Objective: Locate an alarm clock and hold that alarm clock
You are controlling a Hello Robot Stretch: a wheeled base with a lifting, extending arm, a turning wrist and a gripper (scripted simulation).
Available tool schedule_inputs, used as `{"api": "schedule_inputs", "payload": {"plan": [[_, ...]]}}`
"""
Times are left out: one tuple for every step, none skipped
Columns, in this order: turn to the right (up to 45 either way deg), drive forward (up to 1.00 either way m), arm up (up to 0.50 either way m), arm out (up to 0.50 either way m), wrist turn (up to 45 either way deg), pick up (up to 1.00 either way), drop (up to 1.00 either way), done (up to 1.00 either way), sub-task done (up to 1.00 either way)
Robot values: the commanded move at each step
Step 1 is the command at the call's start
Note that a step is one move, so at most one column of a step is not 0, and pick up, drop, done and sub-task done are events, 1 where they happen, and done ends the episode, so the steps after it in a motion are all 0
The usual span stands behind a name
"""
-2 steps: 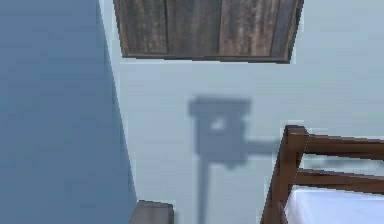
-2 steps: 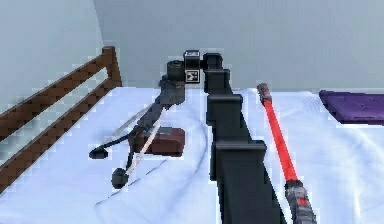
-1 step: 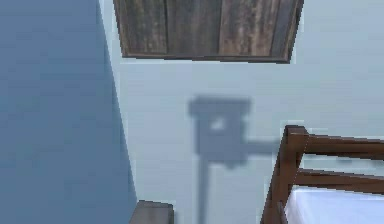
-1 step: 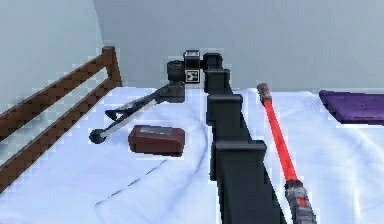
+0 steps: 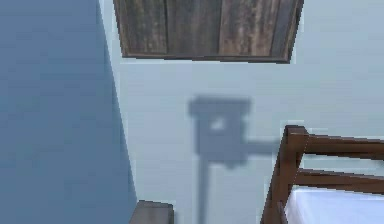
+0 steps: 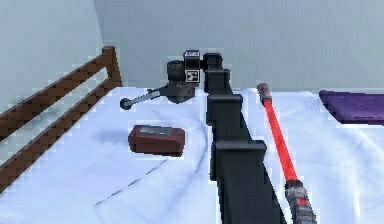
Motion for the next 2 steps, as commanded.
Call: {"api": "schedule_inputs", "payload": {"plan": [[0.0, 0.0, 0.0, 0.0, 42.0, 0.0, 0.0, 0.0, 0.0], [0.0, 0.0, -0.3, 0.0, 0.0, 0.0, 0.0, 0.0, 0.0]]}}
